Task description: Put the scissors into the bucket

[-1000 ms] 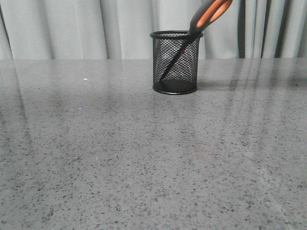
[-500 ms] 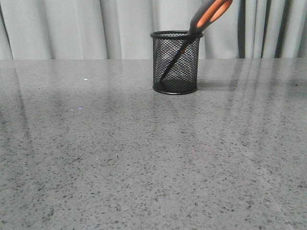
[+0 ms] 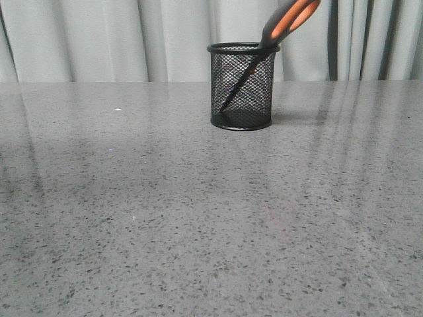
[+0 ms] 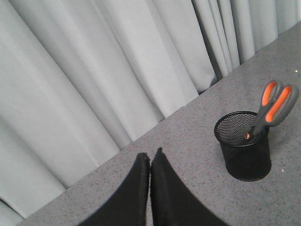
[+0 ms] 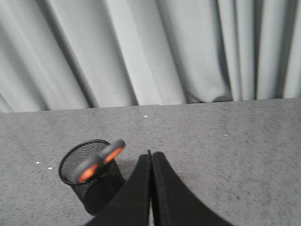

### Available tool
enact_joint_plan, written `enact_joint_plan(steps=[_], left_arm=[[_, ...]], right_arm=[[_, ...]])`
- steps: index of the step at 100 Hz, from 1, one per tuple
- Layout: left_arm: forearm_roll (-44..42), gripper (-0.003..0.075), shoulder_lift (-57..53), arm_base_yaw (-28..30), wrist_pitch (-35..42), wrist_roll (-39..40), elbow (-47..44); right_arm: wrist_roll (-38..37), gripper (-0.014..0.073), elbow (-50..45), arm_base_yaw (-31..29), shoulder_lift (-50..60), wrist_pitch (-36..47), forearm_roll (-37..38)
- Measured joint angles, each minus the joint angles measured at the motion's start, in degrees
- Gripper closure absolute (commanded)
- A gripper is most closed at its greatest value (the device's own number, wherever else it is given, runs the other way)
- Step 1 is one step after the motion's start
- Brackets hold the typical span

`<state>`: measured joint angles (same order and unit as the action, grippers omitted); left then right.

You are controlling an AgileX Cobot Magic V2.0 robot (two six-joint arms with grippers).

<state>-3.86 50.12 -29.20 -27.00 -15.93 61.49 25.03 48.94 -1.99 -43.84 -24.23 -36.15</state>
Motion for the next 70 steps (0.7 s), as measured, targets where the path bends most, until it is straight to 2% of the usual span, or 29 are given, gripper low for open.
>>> enact_joint_plan(steps=[17, 36, 52, 70], left_arm=[[0.8, 0.0741, -13.0, 0.0, 19.7, 3.6, -21.8], [11.0, 0.0741, -26.3, 0.0, 37.0, 4.5, -41.6], [14.8, 0.0741, -33.8, 0.0, 40.6, 4.7, -51.6], [15.3, 0.0741, -35.7, 0.0, 41.2, 4.9, -54.8]], right_arm=[[0.3, 0.0659, -12.5, 0.0, 12.4, 5.9, -0.4], [0.3, 0.0659, -23.6, 0.0, 25.6, 7.6, -0.5], [0.3, 0.0659, -30.8, 0.0, 33.8, 7.6, -0.6], [0.3, 0.0659, -33.6, 0.0, 36.6, 7.5, -0.6]])
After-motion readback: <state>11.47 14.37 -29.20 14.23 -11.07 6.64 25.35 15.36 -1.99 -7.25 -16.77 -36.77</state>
